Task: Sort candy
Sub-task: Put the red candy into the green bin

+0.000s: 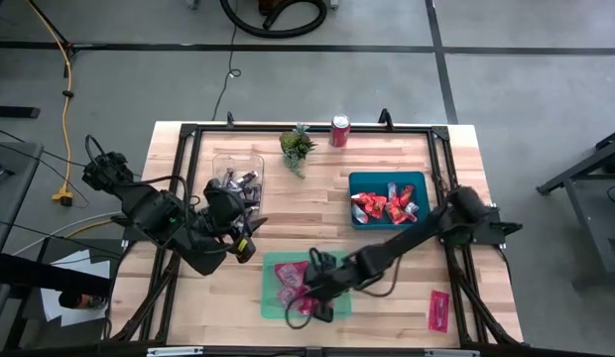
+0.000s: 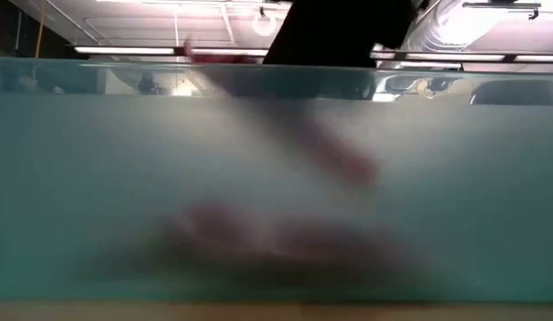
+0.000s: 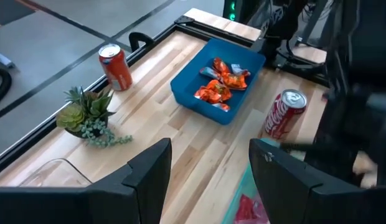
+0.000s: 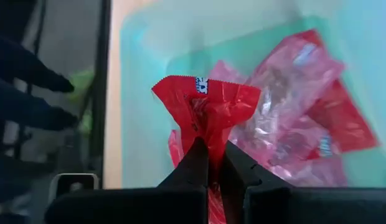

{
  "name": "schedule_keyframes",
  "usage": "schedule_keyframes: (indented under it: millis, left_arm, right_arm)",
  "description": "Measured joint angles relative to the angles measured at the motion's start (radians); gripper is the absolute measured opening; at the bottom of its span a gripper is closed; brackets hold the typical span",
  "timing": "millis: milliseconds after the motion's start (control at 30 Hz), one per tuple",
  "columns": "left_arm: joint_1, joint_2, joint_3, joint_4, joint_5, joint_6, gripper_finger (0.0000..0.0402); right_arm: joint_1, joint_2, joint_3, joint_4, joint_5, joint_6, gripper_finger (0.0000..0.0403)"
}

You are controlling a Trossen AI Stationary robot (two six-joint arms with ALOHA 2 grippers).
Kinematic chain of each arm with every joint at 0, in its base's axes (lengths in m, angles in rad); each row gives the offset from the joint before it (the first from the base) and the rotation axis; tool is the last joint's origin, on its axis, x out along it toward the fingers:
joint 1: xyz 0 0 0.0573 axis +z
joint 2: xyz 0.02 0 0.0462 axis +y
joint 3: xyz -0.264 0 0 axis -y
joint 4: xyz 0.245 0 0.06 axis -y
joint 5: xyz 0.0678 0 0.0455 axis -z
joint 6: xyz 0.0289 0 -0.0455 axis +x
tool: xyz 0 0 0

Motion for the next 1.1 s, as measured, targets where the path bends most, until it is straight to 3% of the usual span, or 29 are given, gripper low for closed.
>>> schedule_keyframes:
  millis: [200, 333, 767, 1100]
  left_arm:
    - [0.001, 0.001, 0.000, 0.005, 0.000, 0.001, 0.0203]
    - [0.001, 0.001, 0.000, 0.005, -0.004, 0.001, 0.0203]
    - [0.001, 0.001, 0.000, 0.004, -0.009, 0.012, 0.0203]
    - [0.009, 0.001, 0.000, 0.004, -0.012, 0.018, 0.0203]
  right_arm:
    - [0.000, 0.120, 0.124, -0.121, -0.024, -0.046, 0.0018]
    - [0.000, 0.132, 0.145, -0.122, -0.025, -0.045, 0.0044]
    - [-0.008, 0.132, 0.185, -0.134, -0.023, -0.050, 0.0212]
    - [-0.050, 0.130, 0.349, -0.345, -0.001, -0.259, 0.0222]
